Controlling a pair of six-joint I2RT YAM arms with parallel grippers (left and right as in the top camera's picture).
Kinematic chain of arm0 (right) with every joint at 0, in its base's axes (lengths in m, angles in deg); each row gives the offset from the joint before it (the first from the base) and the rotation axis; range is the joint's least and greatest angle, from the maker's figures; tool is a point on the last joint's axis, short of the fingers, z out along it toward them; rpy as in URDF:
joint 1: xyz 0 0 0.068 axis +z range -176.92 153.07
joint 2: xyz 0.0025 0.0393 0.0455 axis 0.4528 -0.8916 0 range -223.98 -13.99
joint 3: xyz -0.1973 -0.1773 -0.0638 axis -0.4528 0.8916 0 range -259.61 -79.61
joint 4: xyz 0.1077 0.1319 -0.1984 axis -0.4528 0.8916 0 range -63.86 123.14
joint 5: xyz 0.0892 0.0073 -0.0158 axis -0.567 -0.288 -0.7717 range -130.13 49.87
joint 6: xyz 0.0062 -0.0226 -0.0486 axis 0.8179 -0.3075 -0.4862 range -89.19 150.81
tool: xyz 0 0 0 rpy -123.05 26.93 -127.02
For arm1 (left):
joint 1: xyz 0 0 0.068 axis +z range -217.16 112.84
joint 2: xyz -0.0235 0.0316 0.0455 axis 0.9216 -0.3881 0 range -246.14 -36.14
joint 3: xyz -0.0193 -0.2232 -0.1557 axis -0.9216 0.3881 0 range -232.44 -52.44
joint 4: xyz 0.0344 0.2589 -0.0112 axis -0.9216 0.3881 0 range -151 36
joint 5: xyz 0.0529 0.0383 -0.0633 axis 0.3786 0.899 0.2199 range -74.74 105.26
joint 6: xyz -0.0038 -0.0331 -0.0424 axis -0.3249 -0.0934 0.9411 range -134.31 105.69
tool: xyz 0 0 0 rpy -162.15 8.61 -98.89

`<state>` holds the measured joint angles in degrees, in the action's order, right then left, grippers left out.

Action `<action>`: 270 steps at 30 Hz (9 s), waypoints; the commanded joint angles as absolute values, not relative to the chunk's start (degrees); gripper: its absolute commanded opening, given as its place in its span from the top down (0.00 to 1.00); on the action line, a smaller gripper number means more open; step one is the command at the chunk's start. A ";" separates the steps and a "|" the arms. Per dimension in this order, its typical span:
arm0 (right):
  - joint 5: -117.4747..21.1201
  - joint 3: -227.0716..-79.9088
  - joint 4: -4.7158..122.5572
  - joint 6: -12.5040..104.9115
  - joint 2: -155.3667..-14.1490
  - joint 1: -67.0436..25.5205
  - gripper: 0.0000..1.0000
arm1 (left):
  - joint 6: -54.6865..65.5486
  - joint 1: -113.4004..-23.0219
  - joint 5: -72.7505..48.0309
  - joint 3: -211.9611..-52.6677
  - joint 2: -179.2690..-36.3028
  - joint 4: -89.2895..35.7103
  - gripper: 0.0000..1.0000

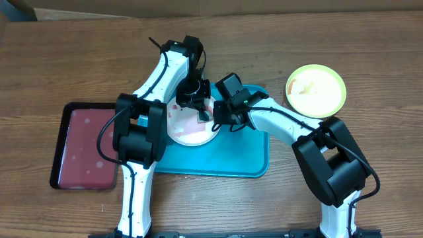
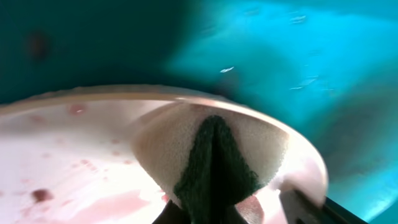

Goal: Clean dirty plates on tray and stack at the side

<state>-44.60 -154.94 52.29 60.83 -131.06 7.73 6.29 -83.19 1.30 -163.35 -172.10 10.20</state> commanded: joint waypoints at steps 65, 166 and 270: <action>18.85 -165.72 44.62 2.93 -114.71 26.02 0.96 | 15.21 -39.33 14.76 -164.12 -144.78 27.21 0.96; -71.27 -150.22 58.91 47.10 -100.46 -9.36 0.00 | 11.37 -36.64 11.01 -141.08 -144.74 9.09 0.19; -48.76 -80.19 24.31 36.54 -14.11 -23.94 0.00 | 5.86 -58.41 5.83 -121.80 -126.97 7.51 0.00</action>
